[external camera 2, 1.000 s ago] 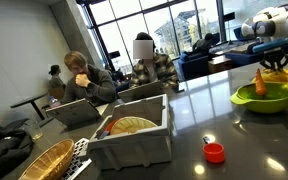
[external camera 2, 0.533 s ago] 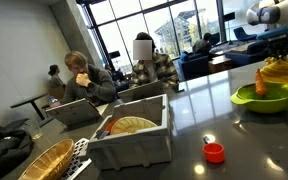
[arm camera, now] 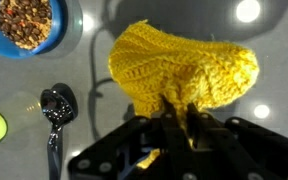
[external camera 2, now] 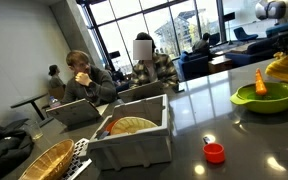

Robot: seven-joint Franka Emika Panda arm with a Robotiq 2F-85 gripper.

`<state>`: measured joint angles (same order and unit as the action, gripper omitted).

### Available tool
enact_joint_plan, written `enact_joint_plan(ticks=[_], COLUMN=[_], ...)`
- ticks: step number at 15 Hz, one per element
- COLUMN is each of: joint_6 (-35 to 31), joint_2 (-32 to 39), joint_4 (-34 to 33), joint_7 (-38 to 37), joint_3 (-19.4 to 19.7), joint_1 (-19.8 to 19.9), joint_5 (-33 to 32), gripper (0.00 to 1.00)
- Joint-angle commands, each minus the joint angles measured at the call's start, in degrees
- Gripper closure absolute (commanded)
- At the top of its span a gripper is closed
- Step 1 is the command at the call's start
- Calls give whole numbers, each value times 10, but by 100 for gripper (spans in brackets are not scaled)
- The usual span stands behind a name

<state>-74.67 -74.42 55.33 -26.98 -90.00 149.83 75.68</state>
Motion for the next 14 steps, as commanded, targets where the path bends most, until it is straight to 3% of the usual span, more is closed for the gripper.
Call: enact_joint_plan(ticks=[1,10,11,14], joint_6=[-9,-26,-26,-25], joint_2=[23,53,57,54], joint_4=[35,51,51,51], joint_7=[22,17,17,16], joint_3=[17,36,36,33], joint_1=[0,2,2,0], joint_5=[-2,-6,-7,-7], gripper=[97,97,86,86])
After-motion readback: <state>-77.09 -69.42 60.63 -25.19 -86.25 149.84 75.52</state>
